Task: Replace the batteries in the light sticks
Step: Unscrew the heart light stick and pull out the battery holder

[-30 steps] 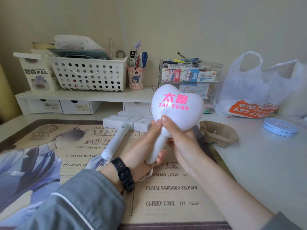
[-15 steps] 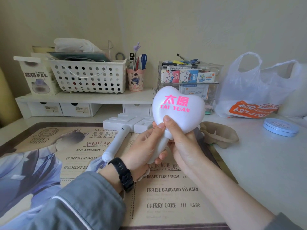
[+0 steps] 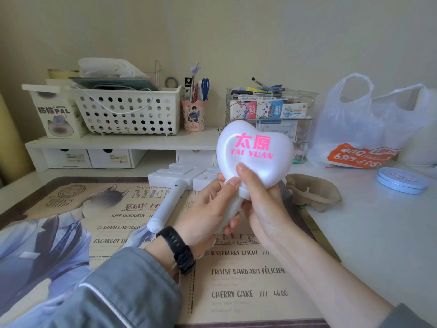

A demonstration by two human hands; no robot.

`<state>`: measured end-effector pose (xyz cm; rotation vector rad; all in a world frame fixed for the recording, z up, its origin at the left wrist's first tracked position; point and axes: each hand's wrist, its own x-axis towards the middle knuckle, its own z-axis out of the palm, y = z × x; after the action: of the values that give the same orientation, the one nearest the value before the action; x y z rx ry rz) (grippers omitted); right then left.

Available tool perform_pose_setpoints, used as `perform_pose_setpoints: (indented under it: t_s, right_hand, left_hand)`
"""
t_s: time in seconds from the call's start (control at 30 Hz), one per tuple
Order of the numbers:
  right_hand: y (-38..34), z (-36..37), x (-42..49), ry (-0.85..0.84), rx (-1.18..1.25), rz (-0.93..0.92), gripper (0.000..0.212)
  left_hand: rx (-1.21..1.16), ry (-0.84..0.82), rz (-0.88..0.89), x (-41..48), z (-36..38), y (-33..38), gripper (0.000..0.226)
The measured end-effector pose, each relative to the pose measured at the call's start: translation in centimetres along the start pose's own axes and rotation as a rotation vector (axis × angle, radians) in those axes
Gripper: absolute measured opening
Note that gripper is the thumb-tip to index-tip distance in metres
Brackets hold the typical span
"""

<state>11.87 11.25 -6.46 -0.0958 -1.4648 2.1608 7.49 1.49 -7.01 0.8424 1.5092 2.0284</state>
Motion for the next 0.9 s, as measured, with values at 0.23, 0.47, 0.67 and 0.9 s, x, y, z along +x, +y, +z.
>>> perform_pose_setpoints:
  t_s: [0.23, 0.47, 0.67, 0.9]
  right_hand:
    - [-0.1, -0.3, 0.1, -0.071, 0.037, -0.027, 0.014]
    - [-0.2, -0.7, 1.0, -0.005, -0.056, -0.068, 0.076]
    - [-1.4, -3.4, 2.4, 0.085, -0.843, -0.314, 0.095]
    - [-3.0, -3.8, 2.2, 0.061, -1.097, -0.198, 0.074]
  left_hand:
    - [0.053, -0.007, 0.039, 0.2, -0.4, -0.2, 0.059]
    - [-0.027, 0.042, -0.128, 0.6, -0.9, -0.2, 0.053]
    - [0.22, 0.019, -0.21, 0.3, -1.0, -0.3, 0.043]
    - [0.447, 0.011, -0.143, -0.1, -0.3, -0.4, 0.041]
